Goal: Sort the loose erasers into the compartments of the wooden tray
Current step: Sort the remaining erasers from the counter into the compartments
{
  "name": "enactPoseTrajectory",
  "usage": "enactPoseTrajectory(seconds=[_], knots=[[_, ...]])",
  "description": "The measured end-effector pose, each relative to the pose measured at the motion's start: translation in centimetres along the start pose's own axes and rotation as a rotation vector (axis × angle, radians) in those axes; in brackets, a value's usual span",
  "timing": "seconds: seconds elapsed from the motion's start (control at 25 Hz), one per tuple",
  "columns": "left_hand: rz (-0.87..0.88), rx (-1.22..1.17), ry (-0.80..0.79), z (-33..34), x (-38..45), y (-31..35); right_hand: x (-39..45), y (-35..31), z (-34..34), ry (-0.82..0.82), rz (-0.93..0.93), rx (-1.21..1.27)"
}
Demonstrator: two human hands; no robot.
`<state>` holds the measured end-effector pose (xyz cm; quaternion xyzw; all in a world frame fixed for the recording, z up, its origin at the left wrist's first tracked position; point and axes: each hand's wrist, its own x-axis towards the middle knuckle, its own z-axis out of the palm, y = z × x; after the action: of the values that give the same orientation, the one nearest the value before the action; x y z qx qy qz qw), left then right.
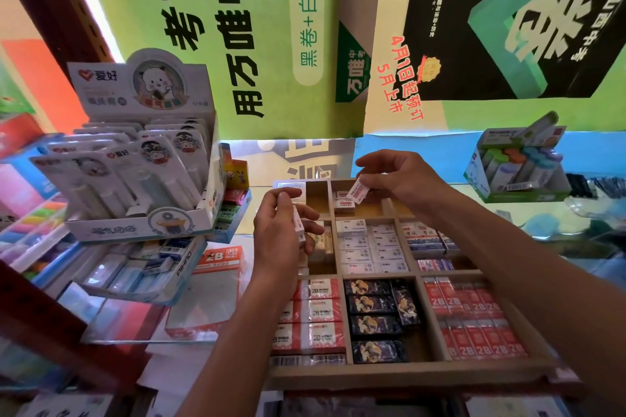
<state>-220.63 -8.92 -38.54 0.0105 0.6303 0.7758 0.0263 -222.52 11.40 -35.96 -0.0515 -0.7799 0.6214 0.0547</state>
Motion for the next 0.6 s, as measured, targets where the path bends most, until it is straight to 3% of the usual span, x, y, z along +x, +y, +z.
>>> enactPoseTrajectory(seconds=[0.08,0.16,0.24,0.36,0.48,0.6], knots=[[0.005,-0.001,-0.002,0.0,0.0,0.0,0.6,0.4,-0.9,0.050,-0.204,-0.413],[0.007,0.002,-0.002,0.0,0.1,-0.1,1.3,0.5,-1.0,-0.093,-0.324,-0.735],[0.003,0.009,-0.002,0.0,0.0,0.0,2.0,0.9,-0.6,-0.263,-0.299,-0.906],[0.000,0.011,-0.001,-0.1,0.0,-0.1,2.4,1.6,0.1,-0.334,-0.241,-0.940],[0.009,0.004,-0.005,-0.1,0.1,-0.2,2.4,1.8,0.0,-0.276,-0.249,-0.970],[0.007,0.010,-0.010,-0.1,0.2,-0.2,2.5,2.1,-0.6,-0.017,-0.369,-1.104]])
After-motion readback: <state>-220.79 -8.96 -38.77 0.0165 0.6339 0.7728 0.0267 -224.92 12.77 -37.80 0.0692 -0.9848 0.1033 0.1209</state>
